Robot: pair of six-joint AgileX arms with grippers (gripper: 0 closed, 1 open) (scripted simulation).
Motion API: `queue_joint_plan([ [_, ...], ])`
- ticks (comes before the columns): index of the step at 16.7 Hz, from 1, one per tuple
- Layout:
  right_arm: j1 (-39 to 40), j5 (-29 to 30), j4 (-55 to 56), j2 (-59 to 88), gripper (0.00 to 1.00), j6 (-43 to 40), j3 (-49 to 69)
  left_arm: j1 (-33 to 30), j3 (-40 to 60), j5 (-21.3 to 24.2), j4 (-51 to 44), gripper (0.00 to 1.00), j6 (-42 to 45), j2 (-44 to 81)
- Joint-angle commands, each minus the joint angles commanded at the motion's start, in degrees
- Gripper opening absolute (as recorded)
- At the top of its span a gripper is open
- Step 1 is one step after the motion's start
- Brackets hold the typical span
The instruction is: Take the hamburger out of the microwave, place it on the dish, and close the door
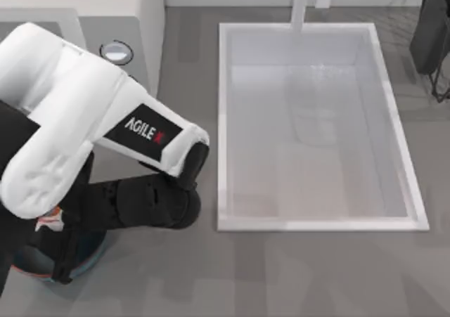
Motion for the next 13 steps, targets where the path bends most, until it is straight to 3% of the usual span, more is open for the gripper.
queue_joint_plan([
  [2,0.0,0.0,0.0,0.0,1.0,0.0,0.0,0.0,0.0,0.0,0.0,0.0,0.0,0.0],
  [13,0.0,0.0,0.0,0.0,1.0,0.0,0.0,0.0,0.0,0.0,0.0,0.83,0.0,0.0],
])
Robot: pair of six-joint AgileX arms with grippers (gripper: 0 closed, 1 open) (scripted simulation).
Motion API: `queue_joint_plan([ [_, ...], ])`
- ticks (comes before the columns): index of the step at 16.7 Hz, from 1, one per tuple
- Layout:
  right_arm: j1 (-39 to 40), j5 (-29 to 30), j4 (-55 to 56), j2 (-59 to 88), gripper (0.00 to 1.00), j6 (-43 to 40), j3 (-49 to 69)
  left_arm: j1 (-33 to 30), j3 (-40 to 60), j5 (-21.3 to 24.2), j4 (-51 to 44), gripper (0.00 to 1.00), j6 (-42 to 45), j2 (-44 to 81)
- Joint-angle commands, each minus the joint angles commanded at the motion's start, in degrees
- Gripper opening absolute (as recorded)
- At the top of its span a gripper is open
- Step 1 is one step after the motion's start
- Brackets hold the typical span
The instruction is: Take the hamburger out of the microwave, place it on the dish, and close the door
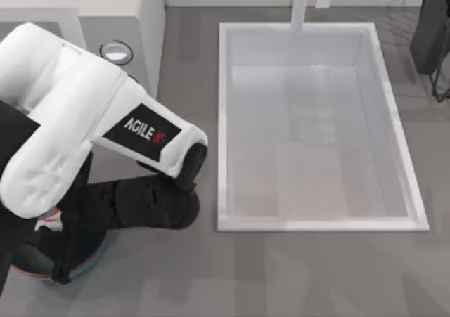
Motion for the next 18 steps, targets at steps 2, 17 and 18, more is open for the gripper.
queue_joint_plan([
  [2,0.0,0.0,0.0,0.0,1.0,0.0,0.0,0.0,0.0,0.0,0.0,0.98,0.0,0.0],
  [17,0.0,0.0,0.0,0.0,1.0,0.0,0.0,0.7,-5.0,3.7,5.9,1.0,6.6,-11.0],
  [18,0.0,0.0,0.0,0.0,1.0,0.0,0.0,1.1,-6.9,5.6,8.6,1.0,10.0,-14.5],
])
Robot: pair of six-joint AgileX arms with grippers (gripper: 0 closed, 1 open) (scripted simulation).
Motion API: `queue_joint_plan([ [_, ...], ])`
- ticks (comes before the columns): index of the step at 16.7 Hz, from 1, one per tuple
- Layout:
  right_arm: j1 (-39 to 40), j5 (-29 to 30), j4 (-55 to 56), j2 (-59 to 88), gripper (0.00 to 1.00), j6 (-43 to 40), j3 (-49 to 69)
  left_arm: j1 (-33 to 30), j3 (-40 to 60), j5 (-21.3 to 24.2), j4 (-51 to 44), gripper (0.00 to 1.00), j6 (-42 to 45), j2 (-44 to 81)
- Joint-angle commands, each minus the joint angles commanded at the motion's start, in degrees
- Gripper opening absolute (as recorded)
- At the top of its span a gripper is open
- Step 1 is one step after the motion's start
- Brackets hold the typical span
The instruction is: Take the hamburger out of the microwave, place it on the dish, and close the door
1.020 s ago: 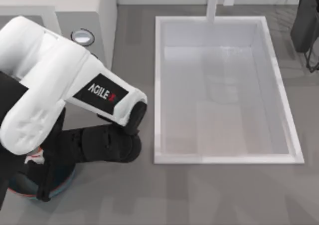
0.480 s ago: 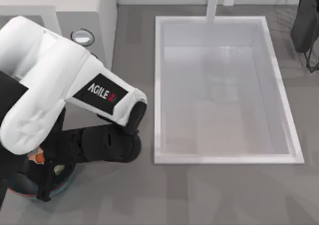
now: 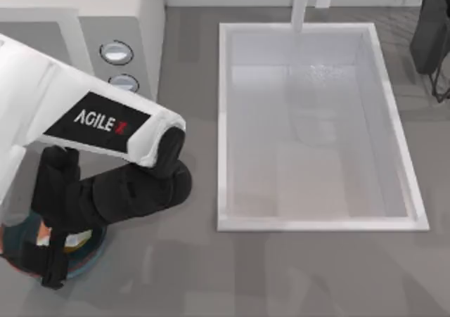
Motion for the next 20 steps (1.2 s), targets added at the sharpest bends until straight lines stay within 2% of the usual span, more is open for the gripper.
queue_joint_plan([
  [2,0.0,0.0,0.0,0.0,1.0,0.0,0.0,1.2,-4.6,4.4,6.3,1.0,8.5,-8.8],
  [5,0.0,0.0,0.0,0.0,1.0,0.0,0.0,3.9,-13.0,11.9,17.5,1.0,25.7,-26.1],
  [11,0.0,0.0,0.0,0.0,1.0,0.0,0.0,12.4,-32.6,27.6,42.2,1.0,72.6,-66.7],
  [15,0.0,0.0,0.0,0.0,1.0,0.0,0.0,19.5,-45.5,36.3,57.3,1.0,104.7,-91.5],
  [17,0.0,0.0,0.0,0.0,1.0,0.0,0.0,23.2,-51.4,39.8,63.8,1.0,117.9,-102.0],
  [20,0.0,0.0,0.0,0.0,1.0,0.0,0.0,28.2,-58.8,43.8,71.7,1.0,132.9,-113.6],
])
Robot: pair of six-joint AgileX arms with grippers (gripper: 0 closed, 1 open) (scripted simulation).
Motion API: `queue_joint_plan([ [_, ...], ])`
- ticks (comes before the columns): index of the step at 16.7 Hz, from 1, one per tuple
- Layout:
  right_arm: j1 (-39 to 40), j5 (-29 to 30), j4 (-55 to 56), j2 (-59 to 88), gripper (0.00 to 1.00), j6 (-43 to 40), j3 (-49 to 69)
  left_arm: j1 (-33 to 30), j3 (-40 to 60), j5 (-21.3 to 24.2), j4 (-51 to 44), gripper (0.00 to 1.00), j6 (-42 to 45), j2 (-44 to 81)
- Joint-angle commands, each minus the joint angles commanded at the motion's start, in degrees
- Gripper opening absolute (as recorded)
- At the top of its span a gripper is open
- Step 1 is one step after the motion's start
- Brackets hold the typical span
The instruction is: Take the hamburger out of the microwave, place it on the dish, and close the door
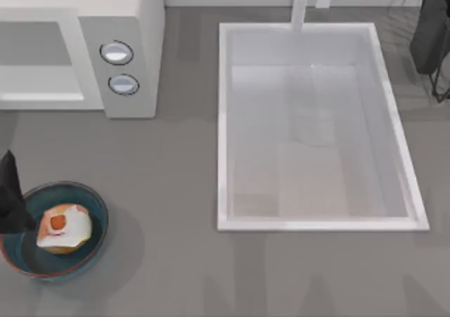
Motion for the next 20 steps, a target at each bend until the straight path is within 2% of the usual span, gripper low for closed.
queue_joint_plan([
  [3,0.0,0.0,0.0,0.0,1.0,0.0,0.0,3.8,-5.1,2.5,5.1,1.0,9.7,-6.5],
  [5,0.0,0.0,0.0,0.0,1.0,0.0,0.0,5.2,-6.9,3.2,6.9,1.0,13.1,-8.0],
  [11,0.0,0.0,0.0,0.0,1.0,0.0,0.0,5.6,-7.3,3.4,7.3,1.0,14.0,-8.2],
  [20,0.0,0.0,0.0,0.0,1.0,0.0,0.0,5.6,-7.3,3.4,7.3,0.32,14.0,-8.2],
])
